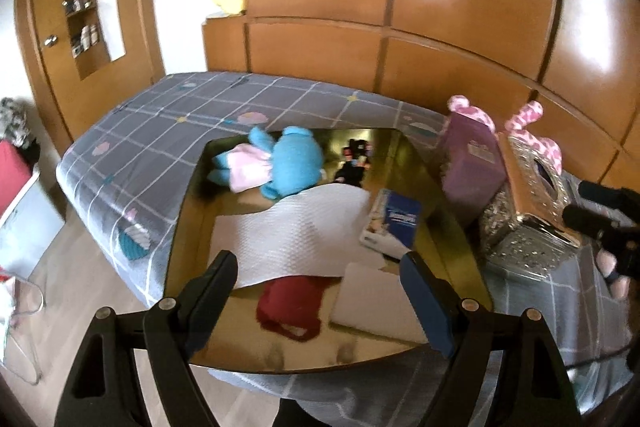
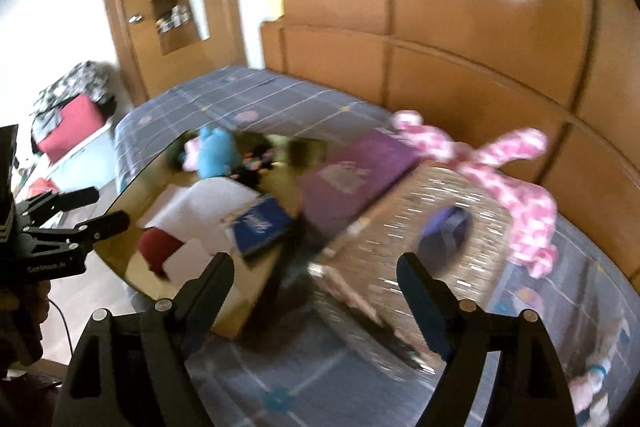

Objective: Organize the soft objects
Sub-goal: 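Move both tools back over the remaining items on the bed, then lower the left tool onto the pink towel roll with the dark band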

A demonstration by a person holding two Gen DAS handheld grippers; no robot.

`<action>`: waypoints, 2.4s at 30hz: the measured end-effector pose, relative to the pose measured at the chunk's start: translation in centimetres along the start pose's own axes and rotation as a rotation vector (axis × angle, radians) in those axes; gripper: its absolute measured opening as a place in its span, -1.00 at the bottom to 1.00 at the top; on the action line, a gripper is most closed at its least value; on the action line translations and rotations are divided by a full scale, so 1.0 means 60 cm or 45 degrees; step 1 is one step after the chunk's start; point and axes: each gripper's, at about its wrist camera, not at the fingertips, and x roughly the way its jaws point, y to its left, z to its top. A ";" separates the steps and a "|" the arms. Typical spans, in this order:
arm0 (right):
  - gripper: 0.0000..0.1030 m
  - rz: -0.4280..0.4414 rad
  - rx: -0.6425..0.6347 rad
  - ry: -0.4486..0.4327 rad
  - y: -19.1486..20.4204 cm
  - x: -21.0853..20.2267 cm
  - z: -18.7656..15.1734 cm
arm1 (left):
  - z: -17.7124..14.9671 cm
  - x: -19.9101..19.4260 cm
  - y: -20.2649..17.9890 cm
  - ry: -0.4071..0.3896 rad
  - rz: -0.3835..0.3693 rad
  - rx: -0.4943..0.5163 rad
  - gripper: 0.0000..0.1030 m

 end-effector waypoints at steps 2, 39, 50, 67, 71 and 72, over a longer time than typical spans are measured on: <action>0.65 -0.041 0.047 -0.017 -0.030 -0.018 -0.009 | 0.003 -0.001 -0.014 -0.005 -0.003 0.031 0.77; 0.65 -0.783 1.580 -0.400 -0.551 -0.312 -0.378 | 0.008 0.042 -0.488 0.369 -0.865 0.463 0.91; 0.65 -0.680 1.694 -0.415 -0.560 -0.303 -0.404 | -0.033 0.075 -0.640 0.453 -0.841 0.703 0.81; 0.65 -0.594 1.781 -0.594 -0.561 -0.331 -0.428 | -0.044 0.150 -0.850 0.672 -0.908 0.612 0.58; 0.65 -0.567 1.815 -0.613 -0.563 -0.332 -0.435 | -0.047 0.176 -0.891 0.735 -0.812 0.508 0.60; 0.65 -0.561 1.820 -0.615 -0.564 -0.331 -0.436 | -0.048 0.180 -0.901 0.743 -0.788 0.494 0.60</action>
